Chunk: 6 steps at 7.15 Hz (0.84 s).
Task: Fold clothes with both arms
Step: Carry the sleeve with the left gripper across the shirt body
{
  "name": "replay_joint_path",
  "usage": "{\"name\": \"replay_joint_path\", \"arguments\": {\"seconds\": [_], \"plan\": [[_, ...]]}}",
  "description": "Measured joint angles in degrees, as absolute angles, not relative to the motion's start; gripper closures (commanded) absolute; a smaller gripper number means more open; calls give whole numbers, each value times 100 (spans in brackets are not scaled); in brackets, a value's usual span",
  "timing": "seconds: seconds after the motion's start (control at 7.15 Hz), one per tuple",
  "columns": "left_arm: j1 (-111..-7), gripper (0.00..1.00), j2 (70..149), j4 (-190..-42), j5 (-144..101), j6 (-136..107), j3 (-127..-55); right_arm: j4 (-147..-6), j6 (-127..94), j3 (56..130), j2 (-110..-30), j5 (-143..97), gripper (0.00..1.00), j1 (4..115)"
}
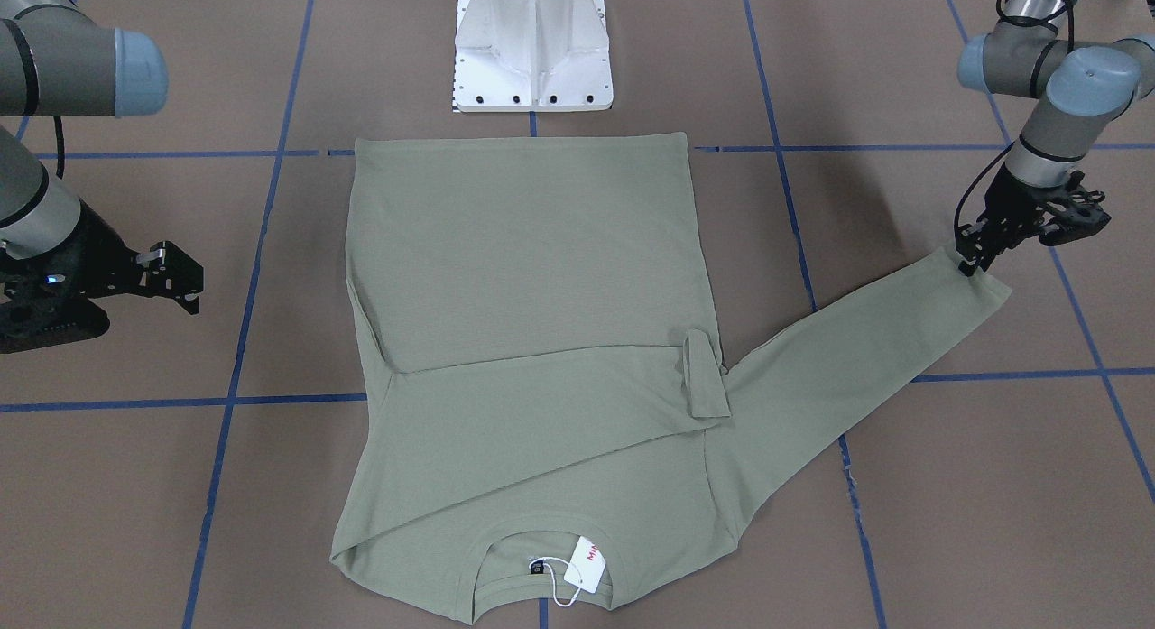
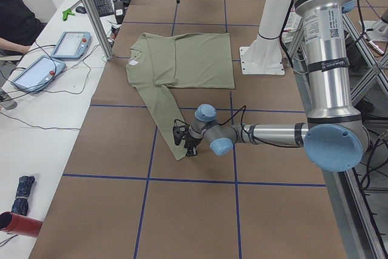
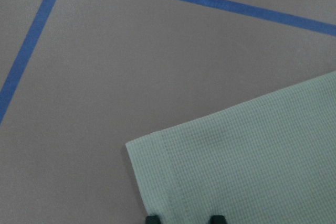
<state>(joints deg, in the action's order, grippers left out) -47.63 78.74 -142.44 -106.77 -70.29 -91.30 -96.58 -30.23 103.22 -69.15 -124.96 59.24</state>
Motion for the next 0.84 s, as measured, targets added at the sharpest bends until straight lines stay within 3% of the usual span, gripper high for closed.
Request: {"name": "replay_joint_path", "arguments": {"seconds": [0.56,0.84], "plan": [[-4769,100,7926,-14071,-11037,-7366,-9737,-9626,-2985,10432,-7155,-12500,0,5937],[-4783,100,8734,-13103,-11241,-7397,-10000,-9589,-2692,10528,-7514,-12506,0,6013]]}}
